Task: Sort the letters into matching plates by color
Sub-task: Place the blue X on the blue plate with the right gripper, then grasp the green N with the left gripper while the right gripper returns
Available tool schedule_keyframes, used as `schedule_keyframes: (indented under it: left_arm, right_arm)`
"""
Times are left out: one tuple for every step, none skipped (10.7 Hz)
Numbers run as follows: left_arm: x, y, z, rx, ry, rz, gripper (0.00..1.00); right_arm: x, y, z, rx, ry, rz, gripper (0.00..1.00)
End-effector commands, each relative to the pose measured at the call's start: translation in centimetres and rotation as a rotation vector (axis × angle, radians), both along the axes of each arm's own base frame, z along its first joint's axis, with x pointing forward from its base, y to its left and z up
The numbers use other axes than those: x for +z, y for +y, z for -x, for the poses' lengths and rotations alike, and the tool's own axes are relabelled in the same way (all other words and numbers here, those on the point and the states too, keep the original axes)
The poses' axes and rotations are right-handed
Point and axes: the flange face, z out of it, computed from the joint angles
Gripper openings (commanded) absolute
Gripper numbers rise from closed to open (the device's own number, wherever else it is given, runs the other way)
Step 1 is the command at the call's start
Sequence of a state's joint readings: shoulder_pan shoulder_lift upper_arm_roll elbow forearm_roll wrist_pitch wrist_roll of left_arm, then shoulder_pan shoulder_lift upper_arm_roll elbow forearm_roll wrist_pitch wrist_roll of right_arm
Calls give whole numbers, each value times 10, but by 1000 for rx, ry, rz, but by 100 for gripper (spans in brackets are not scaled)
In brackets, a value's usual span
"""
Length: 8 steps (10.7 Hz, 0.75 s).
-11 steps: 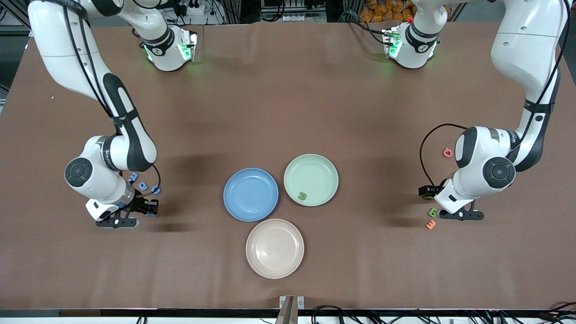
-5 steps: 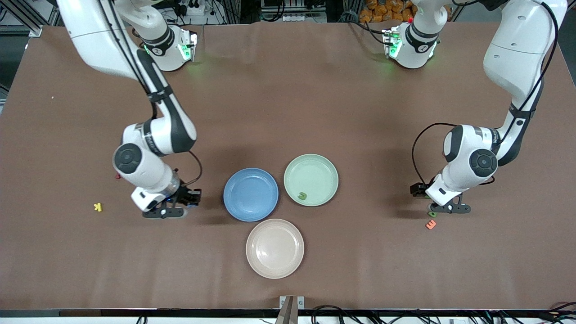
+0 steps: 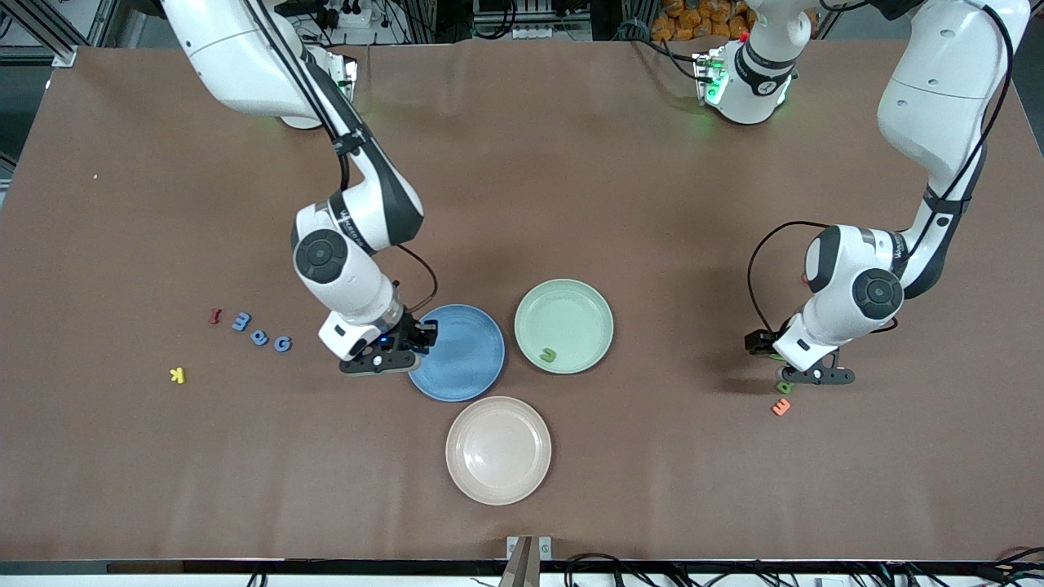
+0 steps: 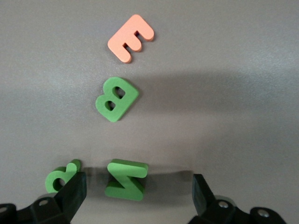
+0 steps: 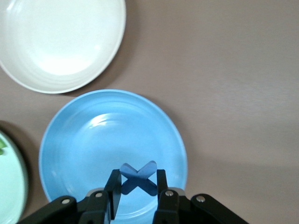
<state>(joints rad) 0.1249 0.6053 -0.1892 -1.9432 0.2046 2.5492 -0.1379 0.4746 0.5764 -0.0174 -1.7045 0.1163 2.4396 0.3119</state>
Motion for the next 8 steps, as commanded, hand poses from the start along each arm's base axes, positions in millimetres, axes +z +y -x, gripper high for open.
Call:
schedule_keyframes:
  left_arm:
    - [5,5,4,-16,-11,-8,99]
    - [6,5,4,1,-11,-7,30]
    - [8,4,3,10,-15,-4,0]
    - [8,3,3,25,-15,-4,0]
    - [8,3,3,34,-15,-4,0]
    - [8,2,4,36,-15,-4,0]
    - [8,2,4,39,-15,-4,0]
    - [10,2,2,42,-20,-3,0]
  right_arm:
    - [-16,22,-7,1,15,-19,30]
    - [-18,23,-7,6,17,-16,64]
    - [-19,22,-7,28,13,-7,100]
    - [-19,20,-8,36,12,-3,100]
    - [-18,17,-9,70,8,6,100]
    - [-17,11,-10,105,15,20,100]
    - [-14,7,-13,110,13,22,100]
    - [-10,-5,-18,98,13,26,100]
